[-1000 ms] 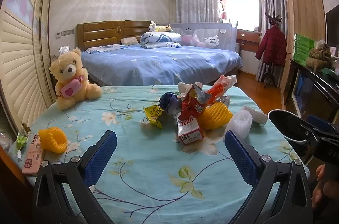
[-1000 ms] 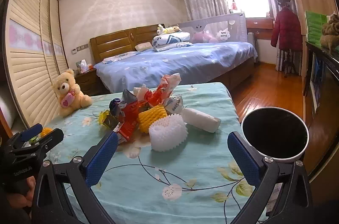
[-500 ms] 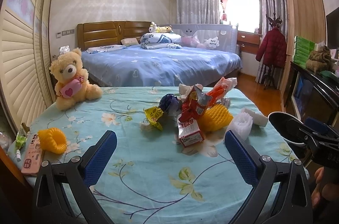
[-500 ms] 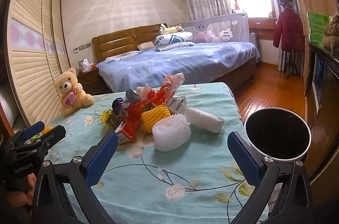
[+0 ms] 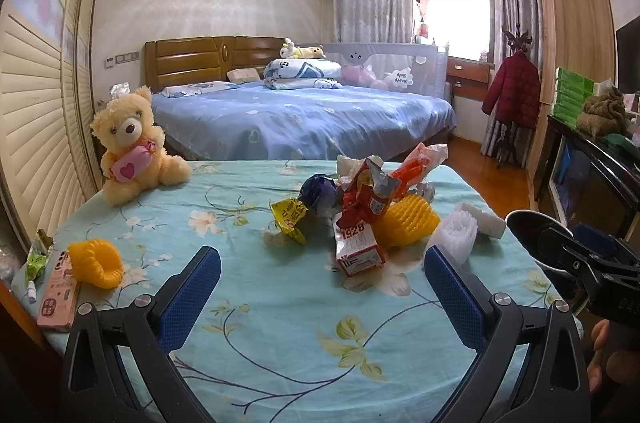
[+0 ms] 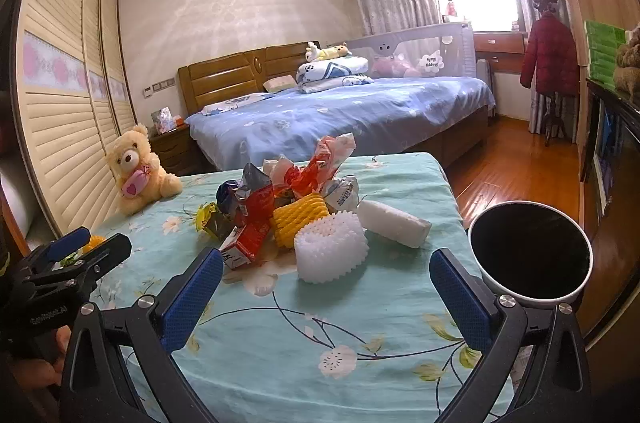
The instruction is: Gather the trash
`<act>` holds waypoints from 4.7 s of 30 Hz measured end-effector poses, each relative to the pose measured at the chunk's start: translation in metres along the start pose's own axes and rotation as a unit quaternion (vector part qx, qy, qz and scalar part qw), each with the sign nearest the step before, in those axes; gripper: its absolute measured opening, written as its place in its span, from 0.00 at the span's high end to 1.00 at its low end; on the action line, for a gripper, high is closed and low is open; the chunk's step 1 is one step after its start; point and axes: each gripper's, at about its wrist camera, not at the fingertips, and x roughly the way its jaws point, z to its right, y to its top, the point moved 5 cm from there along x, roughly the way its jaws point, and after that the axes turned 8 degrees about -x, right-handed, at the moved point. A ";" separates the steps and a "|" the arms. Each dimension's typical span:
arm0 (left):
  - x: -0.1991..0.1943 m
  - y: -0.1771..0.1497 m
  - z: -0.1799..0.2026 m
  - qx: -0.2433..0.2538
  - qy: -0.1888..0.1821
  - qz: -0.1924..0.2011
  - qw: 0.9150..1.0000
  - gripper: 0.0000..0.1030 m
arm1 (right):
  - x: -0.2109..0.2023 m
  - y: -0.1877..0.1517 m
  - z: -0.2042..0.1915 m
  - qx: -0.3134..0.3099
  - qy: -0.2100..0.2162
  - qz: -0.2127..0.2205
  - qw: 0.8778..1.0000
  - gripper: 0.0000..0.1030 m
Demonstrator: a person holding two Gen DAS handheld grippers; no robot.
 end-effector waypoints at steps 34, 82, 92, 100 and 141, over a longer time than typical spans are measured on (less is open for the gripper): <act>0.073 -0.004 -0.005 -0.024 -0.005 -0.084 0.996 0.03 | 0.054 -0.013 0.018 0.039 0.041 -0.077 0.995 0.00; 0.102 -0.003 0.038 -0.003 -0.090 -0.158 0.983 0.55 | 0.067 -0.016 0.040 0.074 0.093 -0.122 0.985 0.74; 0.094 -0.004 0.071 0.028 -0.130 -0.153 0.979 0.55 | 0.047 -0.020 0.078 0.106 0.062 -0.108 0.987 0.74; 0.106 -0.007 0.108 0.054 -0.162 -0.165 0.971 0.55 | 0.031 -0.027 0.118 0.137 0.026 -0.099 0.985 0.74; 0.240 -0.023 0.260 0.144 -0.216 -0.222 0.940 0.55 | 0.050 -0.048 0.267 0.214 -0.054 -0.137 0.966 0.71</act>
